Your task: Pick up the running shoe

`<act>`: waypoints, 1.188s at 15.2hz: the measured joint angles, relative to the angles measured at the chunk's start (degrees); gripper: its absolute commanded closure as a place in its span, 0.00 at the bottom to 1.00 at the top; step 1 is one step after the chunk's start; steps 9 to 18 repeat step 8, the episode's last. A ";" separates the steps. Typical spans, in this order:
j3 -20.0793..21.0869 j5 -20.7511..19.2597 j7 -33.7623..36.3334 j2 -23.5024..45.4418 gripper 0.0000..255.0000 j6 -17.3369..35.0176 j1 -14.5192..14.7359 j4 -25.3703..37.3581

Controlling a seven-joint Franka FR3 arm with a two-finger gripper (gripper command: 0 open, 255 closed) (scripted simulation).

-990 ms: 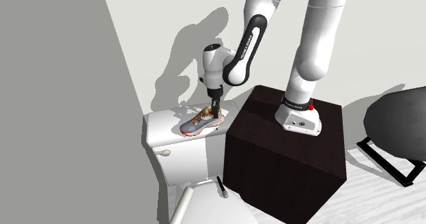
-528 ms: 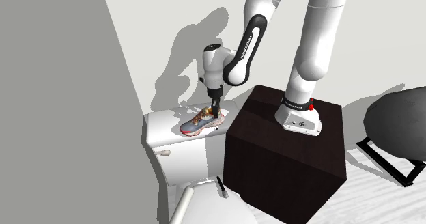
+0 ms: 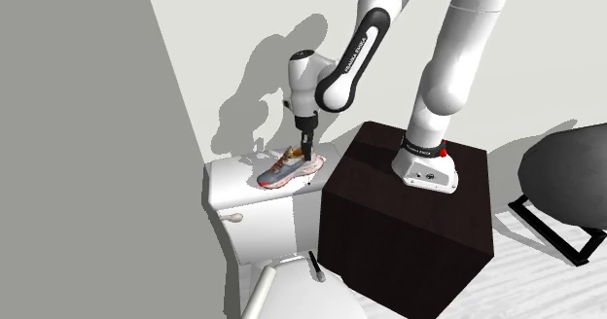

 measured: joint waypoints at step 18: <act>-0.31 3.12 -2.12 -7.18 1.00 -7.57 0.77 0.57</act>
